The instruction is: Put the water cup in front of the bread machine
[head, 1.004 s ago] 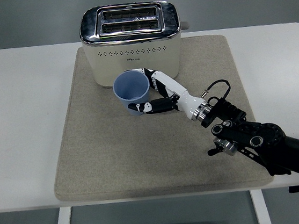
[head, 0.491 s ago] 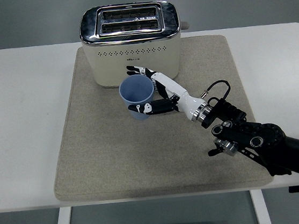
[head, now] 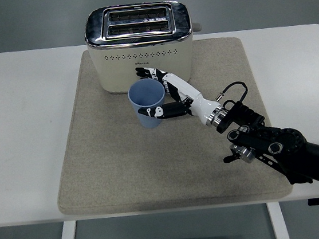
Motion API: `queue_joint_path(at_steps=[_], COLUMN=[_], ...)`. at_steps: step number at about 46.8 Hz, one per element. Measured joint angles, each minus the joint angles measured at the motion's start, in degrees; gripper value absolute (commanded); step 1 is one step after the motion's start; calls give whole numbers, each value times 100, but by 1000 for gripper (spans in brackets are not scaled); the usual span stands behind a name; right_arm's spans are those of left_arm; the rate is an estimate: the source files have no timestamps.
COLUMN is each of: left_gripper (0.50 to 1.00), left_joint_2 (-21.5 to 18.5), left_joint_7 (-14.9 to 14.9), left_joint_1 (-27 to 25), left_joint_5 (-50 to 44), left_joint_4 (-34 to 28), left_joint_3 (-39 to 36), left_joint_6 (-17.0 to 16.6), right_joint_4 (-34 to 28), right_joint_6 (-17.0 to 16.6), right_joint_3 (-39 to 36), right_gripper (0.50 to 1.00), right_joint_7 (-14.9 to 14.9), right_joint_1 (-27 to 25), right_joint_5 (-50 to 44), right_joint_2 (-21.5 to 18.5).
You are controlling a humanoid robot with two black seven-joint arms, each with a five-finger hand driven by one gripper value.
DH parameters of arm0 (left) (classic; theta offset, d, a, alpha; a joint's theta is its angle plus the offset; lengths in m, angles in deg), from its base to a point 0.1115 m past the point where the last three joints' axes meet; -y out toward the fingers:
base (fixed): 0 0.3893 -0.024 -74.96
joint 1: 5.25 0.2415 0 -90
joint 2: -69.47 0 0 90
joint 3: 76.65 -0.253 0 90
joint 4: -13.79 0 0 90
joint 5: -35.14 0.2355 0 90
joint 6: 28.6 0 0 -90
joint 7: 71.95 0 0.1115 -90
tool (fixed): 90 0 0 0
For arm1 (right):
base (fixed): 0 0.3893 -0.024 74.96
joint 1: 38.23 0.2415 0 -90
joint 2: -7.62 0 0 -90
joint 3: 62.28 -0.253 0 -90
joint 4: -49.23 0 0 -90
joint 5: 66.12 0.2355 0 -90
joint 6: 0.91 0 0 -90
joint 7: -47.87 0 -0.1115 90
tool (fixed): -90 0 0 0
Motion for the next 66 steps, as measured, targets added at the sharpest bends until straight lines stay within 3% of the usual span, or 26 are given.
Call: queue_joint_path(at_steps=[18,31,46,58,66], left_gripper=[1000,1000,1000,1000,1000], left_joint_2=[0,0,0,0,0], left_joint_7=[-5,-1,-5,-4,-4], left_joint_1=[0,0,0,0,0], left_joint_5=[0,-2,-2,-2,-3], left_joint_4=[1,1,0,1,1], left_joint_3=[0,0,0,0,0], left_joint_6=[0,0,0,0,0], right_joint_4=[74,156,950,964,912], right_joint_6=[-115,-290,-303,-344,-550], right_joint_3=[-38,-79,-87,-94,-217], right_gripper=[913,913,913,913,913], right_joint_7=[0,0,0,0,0], right_joint_1=[82,74,21,-4,-191], right_joint_5=[4,5,4,5,72], right_joint_2=[122,582,1201,1689,2144])
